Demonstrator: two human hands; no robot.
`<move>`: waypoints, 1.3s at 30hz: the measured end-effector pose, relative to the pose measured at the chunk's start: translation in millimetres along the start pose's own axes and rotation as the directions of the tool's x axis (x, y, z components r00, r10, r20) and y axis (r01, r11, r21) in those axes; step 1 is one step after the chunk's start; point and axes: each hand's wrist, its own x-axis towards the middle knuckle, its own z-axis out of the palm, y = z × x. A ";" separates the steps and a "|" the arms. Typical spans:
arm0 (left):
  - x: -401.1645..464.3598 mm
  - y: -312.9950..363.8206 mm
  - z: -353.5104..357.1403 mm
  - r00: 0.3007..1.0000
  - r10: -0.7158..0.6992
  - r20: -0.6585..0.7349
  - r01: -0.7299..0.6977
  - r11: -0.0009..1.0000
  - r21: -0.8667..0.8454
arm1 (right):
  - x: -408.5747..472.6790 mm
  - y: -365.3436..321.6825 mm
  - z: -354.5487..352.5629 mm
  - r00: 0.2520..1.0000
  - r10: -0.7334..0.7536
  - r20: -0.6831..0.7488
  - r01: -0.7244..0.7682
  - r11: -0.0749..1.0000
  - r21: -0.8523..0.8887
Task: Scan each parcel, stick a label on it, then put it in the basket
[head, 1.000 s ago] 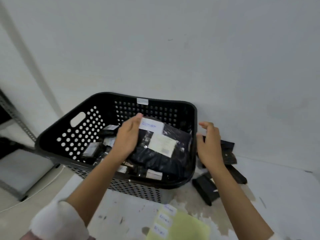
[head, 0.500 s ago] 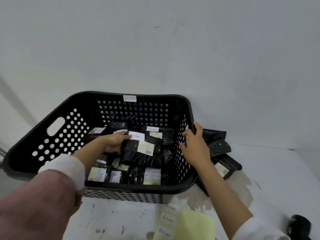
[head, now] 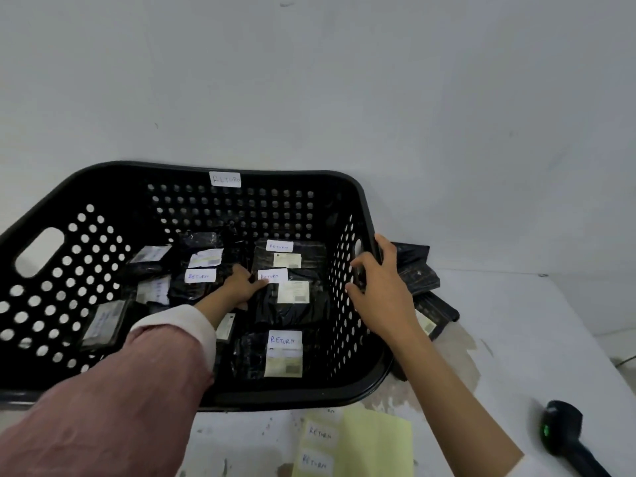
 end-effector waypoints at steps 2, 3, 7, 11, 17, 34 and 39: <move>3.1 -2.0 1.5 0.998 0.056 -0.019 -0.054 0.995 0.083 | 1.0 1.5 1.3 1.000 -0.008 -0.002 0.008 1.000 0.010; 3.1 -2.5 2.7 0.996 0.083 -0.023 -0.080 0.991 0.109 | 1.2 2.4 1.8 1.000 -0.011 -0.001 0.011 1.000 0.010; 3.4 1.6 1.6 0.986 0.161 -0.037 -0.158 0.984 0.086 | 1.0 4.3 2.7 1.000 -0.010 0.014 0.009 1.000 0.015; 2.8 25.4 -11.6 0.978 0.201 -0.059 -0.209 0.963 -0.172 | 0.8 4.6 1.7 1.000 -0.003 0.018 0.003 1.000 0.027; -26.5 21.3 -45.6 0.938 0.041 0.345 0.060 0.959 -0.279 | 0.9 5.9 1.8 1.000 -0.013 0.014 0.013 0.998 0.059; -57.1 -16.8 -15.5 0.926 -0.038 0.376 -0.250 0.684 0.685 | 0.3 1.4 -0.2 1.000 0.007 0.015 -0.008 0.997 0.072; -64.6 4.0 -11.0 0.931 0.012 0.364 -0.314 0.530 0.787 | 0.0 0.9 -1.1 1.000 0.003 0.006 -0.004 0.994 0.111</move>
